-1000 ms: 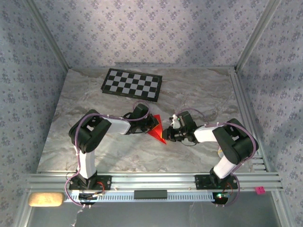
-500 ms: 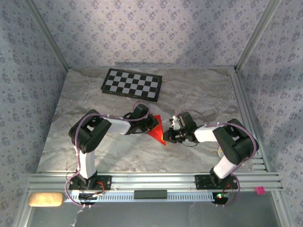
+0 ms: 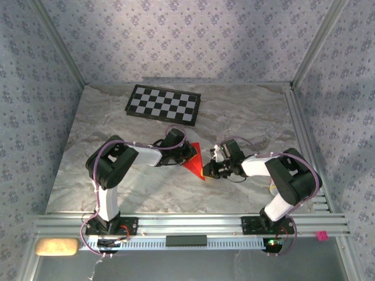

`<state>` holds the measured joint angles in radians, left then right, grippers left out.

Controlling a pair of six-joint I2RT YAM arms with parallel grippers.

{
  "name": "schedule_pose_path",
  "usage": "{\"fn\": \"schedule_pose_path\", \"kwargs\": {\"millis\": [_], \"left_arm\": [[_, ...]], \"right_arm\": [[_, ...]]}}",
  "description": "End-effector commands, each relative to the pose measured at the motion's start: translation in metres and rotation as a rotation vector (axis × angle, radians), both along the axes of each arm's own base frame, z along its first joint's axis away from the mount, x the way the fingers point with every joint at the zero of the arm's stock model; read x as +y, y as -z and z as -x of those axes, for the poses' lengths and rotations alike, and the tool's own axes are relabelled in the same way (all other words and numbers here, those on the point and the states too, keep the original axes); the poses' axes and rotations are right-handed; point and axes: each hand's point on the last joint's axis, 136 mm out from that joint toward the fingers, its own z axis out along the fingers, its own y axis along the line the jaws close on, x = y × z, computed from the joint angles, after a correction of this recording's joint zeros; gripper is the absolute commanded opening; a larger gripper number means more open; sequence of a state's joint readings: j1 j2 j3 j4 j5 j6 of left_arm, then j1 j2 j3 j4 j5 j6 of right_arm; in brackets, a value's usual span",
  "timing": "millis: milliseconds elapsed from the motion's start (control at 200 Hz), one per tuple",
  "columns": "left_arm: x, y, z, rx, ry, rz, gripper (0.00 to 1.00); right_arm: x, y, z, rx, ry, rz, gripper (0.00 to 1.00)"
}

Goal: Fold a paper plane with a square sheet of paper (pick it up from the middle)
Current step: Fourth fold the wing at the center of the table.

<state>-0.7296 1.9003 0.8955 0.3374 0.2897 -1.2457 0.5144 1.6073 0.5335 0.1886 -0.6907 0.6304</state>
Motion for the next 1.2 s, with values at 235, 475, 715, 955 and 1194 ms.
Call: {"fn": "schedule_pose_path", "kwargs": {"millis": [235,475,715,955,1194], "left_arm": [[0.006,0.020,0.003,0.029,0.004,-0.061,0.13],[0.006,0.022,0.003,0.033,0.003,-0.063,0.13],[0.006,0.022,0.004,0.033,0.003,-0.060,0.13],[0.006,0.022,0.004,0.034,0.002,-0.061,0.13],[0.005,0.022,0.004,0.033,0.004,-0.059,0.13]], "right_arm": [[-0.015,0.017,0.033,0.121,-0.045,0.038,0.07],[-0.019,0.012,0.038,0.110,-0.067,0.048,0.12],[-0.030,0.025,0.041,0.121,-0.060,0.130,0.12],[-0.027,0.015,0.036,0.080,-0.070,0.140,0.14],[-0.026,0.008,0.025,0.009,-0.065,0.187,0.18]]}}
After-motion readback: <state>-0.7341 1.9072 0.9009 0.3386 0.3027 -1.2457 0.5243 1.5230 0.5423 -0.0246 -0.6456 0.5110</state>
